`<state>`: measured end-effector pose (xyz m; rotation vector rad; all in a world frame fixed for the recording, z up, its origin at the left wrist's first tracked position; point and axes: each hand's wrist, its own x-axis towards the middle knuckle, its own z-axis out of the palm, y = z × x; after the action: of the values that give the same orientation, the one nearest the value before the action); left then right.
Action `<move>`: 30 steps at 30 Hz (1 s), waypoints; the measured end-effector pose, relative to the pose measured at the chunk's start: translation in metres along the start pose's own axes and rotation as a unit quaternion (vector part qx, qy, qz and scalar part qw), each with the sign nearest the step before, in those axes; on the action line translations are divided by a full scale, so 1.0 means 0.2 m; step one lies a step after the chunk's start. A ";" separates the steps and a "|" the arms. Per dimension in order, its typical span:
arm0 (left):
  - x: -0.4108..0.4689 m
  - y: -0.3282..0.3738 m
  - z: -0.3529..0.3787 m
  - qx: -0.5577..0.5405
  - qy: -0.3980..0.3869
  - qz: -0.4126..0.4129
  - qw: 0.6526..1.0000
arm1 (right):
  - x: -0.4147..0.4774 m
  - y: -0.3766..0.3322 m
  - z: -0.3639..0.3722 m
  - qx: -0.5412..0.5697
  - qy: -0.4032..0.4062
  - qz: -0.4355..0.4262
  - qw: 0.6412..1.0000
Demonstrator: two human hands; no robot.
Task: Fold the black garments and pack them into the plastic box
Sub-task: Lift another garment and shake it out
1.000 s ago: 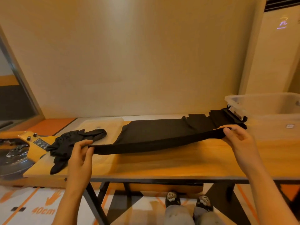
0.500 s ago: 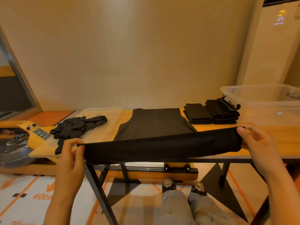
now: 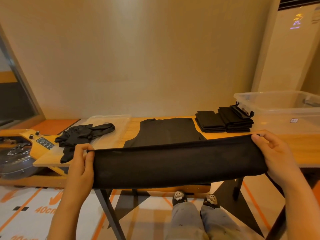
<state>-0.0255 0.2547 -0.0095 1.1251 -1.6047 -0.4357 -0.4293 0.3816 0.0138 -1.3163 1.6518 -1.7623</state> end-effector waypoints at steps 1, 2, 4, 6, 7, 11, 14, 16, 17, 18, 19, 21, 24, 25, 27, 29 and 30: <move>0.00 0.00 0.00 -0.004 -0.006 -0.003 1.000 | 0.01 0.01 -0.01 0.004 -0.004 0.003 1.000; 0.01 -0.01 0.01 -0.007 -0.009 -0.005 1.000 | 0.01 0.01 -0.01 0.009 -0.009 0.005 1.000; 0.02 -0.01 0.02 -0.017 -0.011 -0.009 1.000 | 0.03 0.01 0.00 0.019 -0.017 0.012 1.000; 0.04 -0.04 0.05 -0.031 -0.008 -0.012 0.999 | 0.04 0.01 0.01 0.027 -0.018 0.027 0.999; 0.05 -0.06 0.06 -0.036 -0.008 -0.013 0.999 | 0.05 0.01 0.02 0.031 -0.015 0.035 0.999; 0.14 -0.13 0.15 -0.037 -0.016 -0.019 0.999 | 0.13 0.05 0.09 0.047 0.001 0.090 0.995; 0.22 -0.18 0.21 -0.027 -0.014 -0.020 0.999 | 0.23 0.11 0.12 0.022 0.003 0.117 0.993; 0.27 -0.23 0.25 -0.033 -0.022 -0.038 0.998 | 0.29 0.15 0.14 0.026 0.001 0.124 0.992; 0.30 -0.26 0.28 -0.034 -0.028 -0.049 0.998 | 0.33 0.17 0.14 0.037 0.000 0.126 0.991; 0.33 -0.28 0.30 -0.031 -0.036 -0.056 0.997 | 0.37 0.19 0.15 0.043 0.000 0.131 0.990; 0.36 -0.30 0.32 -0.024 -0.045 -0.062 0.997 | 0.41 0.22 0.15 0.043 0.001 0.138 0.990; 0.41 -0.34 0.36 -0.014 -0.068 -0.072 0.995 | 0.51 0.26 0.17 0.042 -0.001 0.155 0.987; 0.50 -0.36 0.43 0.006 -0.092 -0.081 0.992 | 0.62 0.31 0.19 0.034 -0.023 0.155 0.987; 0.53 -0.36 0.45 0.019 -0.095 -0.079 0.992 | 0.65 0.33 0.19 0.027 -0.028 0.153 0.987; 0.58 -0.37 0.50 0.040 -0.100 -0.080 0.991 | 0.72 0.38 0.21 0.014 -0.030 0.157 0.987; 0.63 -0.38 0.56 0.056 -0.118 -0.095 0.987 | 0.77 0.44 0.22 -0.009 -0.028 0.160 0.987; 0.67 -0.38 0.59 0.069 -0.132 -0.105 0.983 | 0.81 0.47 0.23 -0.029 -0.018 0.160 0.986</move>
<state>-0.0952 0.0757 -0.0344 1.3966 -1.7733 -0.6431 -0.4993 0.2059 -0.0208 -1.0289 1.7917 -1.5037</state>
